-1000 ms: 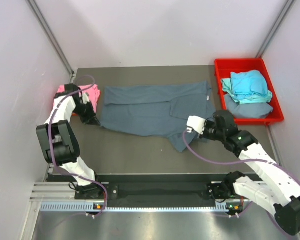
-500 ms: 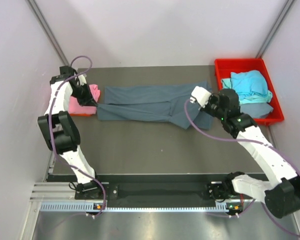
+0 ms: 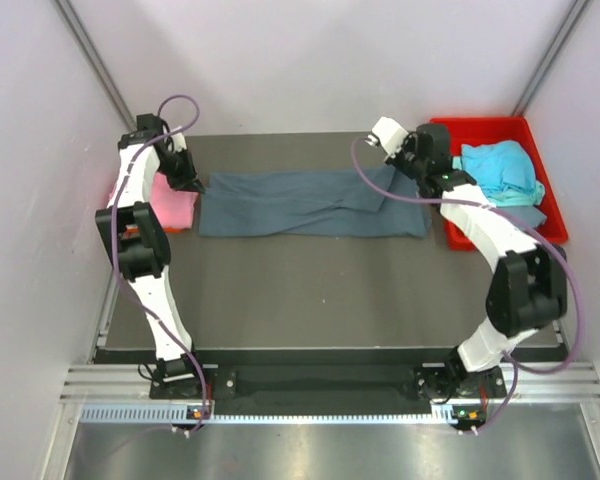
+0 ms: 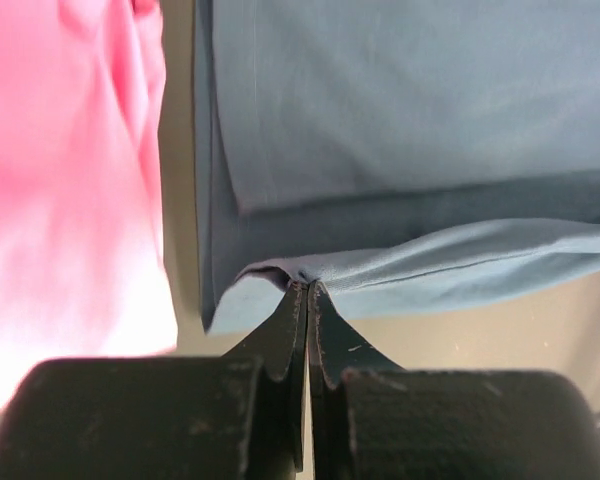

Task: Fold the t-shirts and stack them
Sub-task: Fold the tshirt

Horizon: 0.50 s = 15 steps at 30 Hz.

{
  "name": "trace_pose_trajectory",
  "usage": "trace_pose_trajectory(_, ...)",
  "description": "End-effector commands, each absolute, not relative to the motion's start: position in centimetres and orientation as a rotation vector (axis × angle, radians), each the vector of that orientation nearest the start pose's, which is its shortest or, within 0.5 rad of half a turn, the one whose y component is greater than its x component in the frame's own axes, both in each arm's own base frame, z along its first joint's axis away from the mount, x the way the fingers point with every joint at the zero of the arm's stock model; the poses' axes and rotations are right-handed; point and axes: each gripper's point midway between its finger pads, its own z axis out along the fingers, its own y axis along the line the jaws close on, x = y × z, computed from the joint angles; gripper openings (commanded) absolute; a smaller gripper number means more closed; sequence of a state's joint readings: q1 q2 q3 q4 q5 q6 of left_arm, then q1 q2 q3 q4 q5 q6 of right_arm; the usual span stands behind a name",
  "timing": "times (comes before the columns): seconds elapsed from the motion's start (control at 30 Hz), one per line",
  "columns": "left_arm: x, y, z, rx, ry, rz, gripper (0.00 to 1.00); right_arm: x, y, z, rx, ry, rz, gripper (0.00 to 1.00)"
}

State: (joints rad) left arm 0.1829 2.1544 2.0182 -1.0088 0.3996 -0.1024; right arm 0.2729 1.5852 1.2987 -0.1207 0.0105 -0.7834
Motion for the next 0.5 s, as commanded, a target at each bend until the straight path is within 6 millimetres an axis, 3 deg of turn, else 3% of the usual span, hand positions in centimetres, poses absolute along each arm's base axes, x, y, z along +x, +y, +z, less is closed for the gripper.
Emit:
trace_pose_trajectory(0.0, 50.3, 1.9, 13.0, -0.208, 2.605, -0.473, 0.00, 52.7, 10.2, 25.1, -0.944, 1.682, -0.376, 0.00)
trace_pose_trajectory(0.03, 50.6, 1.9, 12.8, -0.209, 2.605, -0.466, 0.00, 53.7, 10.5, 26.1, -0.928, 1.663, -0.377, 0.00)
trace_pose_trajectory(0.07, 50.8, 1.9, 12.4, -0.211, 2.609, -0.456, 0.00, 54.5, 10.7, 25.7, -0.929, 1.669, -0.375, 0.00)
trace_pose_trajectory(0.1, 51.3, 2.0, 11.9, -0.212, 2.609, -0.444, 0.00, 55.6, 10.9, 23.6, -0.949, 1.705, -0.369, 0.00)
trace_pose_trajectory(0.13, 51.5, 2.1, 11.7, -0.209, 2.610, -0.432, 0.00, 56.6, 11.2, 24.5, -0.935, 1.687, -0.371, 0.00)
trace_pose_trajectory(0.2, 52.0, 2.5, 11.1, -0.210, 2.615, -0.402, 0.00, 58.2, 11.6, 23.2, -0.941, 1.706, -0.364, 0.00)
trace_pose_trajectory(0.27, 52.4, 3.0, 10.7, -0.217, 2.613, -0.368, 0.00, 59.1, 11.9, 22.4, -0.940, 1.717, -0.359, 0.00)
trace_pose_trajectory(0.3, 52.6, 3.3, 10.6, -0.223, 2.613, -0.342, 0.00, 59.7, 12.1, 20.9, -0.943, 1.743, -0.352, 0.00)
trace_pose_trajectory(0.33, 52.7, 3.4, 10.7, -0.225, 2.608, -0.335, 0.00, 60.2, 12.2, 21.5, -0.929, 1.731, -0.355, 0.00)
trace_pose_trajectory(0.47, 53.4, 3.9, 11.0, -0.234, 2.586, -0.302, 0.00, 61.2, 12.7, 20.2, -0.933, 1.741, -0.355, 0.00)
